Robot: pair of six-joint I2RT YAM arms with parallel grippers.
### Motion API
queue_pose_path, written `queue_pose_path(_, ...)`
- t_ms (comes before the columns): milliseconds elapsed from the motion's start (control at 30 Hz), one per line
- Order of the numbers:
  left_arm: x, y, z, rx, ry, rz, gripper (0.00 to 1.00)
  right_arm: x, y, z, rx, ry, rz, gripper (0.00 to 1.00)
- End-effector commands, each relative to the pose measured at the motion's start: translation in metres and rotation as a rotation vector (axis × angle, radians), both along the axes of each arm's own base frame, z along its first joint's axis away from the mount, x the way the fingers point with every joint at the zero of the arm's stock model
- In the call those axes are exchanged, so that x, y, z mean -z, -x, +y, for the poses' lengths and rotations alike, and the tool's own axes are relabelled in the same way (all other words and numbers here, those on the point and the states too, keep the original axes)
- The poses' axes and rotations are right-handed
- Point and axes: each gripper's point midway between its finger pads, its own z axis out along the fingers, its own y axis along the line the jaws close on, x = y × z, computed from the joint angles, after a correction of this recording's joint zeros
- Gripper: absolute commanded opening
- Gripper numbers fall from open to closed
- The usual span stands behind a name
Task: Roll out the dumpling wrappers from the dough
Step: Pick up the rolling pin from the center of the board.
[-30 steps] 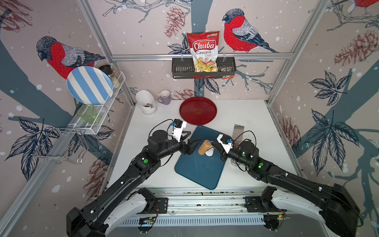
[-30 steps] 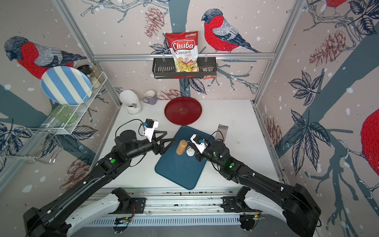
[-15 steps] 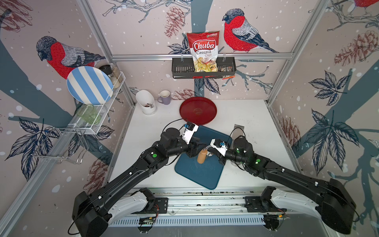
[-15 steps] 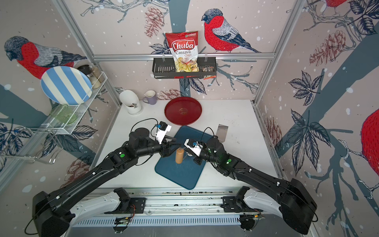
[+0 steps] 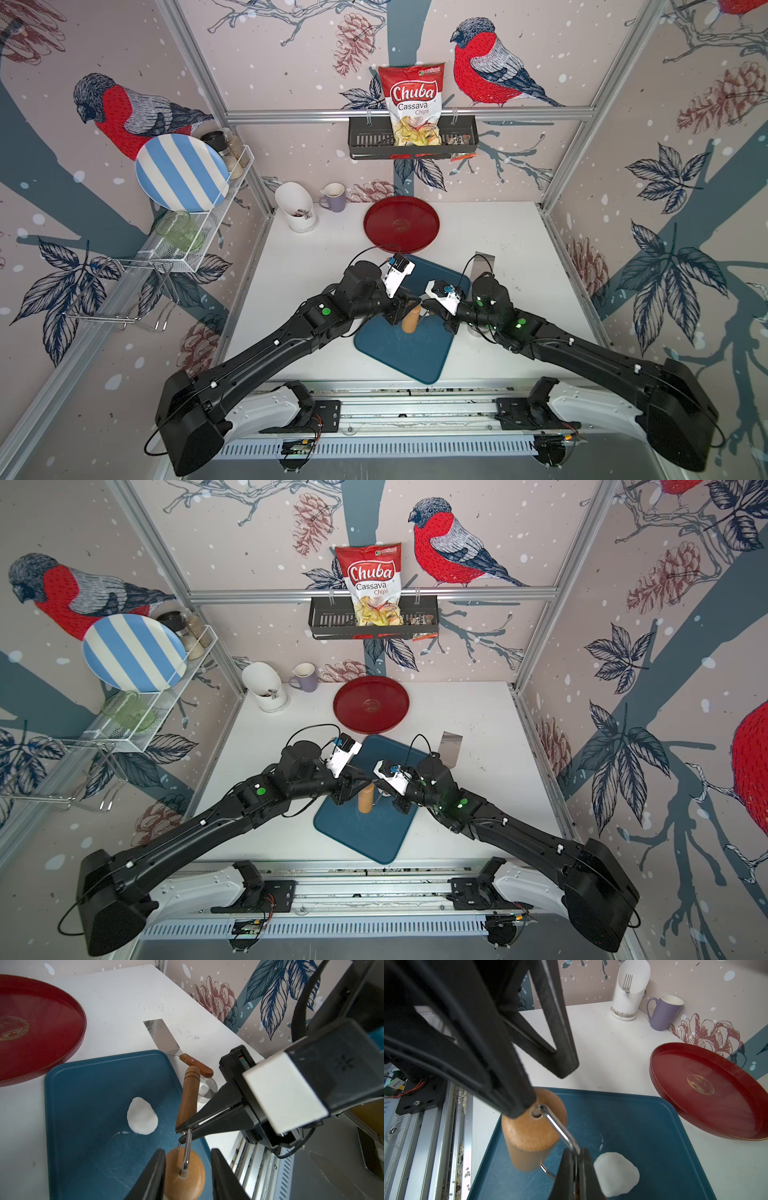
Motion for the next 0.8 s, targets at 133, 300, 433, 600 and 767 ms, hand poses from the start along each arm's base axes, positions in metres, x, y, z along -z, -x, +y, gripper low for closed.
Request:
queue_pose_path(133, 0.005, -0.002, -0.004, -0.003, -0.036, -0.017, 0.34, -0.014, 0.001, 0.005, -0.019, -0.047, -0.011, 0.0)
queue_pose_path(300, 0.011, -0.002, -0.01, 0.005, -0.053, -0.008, 0.3, -0.014, 0.003, 0.006, -0.027, -0.05, -0.007, 0.0)
queue_pose_path(433, 0.017, -0.001, -0.012, 0.011, -0.071, 0.0, 0.26, -0.015, 0.003, 0.005, -0.027, -0.051, -0.01, 0.0)
queue_pose_path(600, 0.02, 0.0, -0.014, 0.02, -0.081, 0.007, 0.22, -0.016, 0.003, 0.005, -0.026, -0.052, -0.011, 0.0)
queue_pose_path(767, 0.023, 0.001, -0.015, 0.023, -0.092, 0.011, 0.16, -0.017, 0.002, 0.005, -0.024, -0.054, -0.014, 0.0)
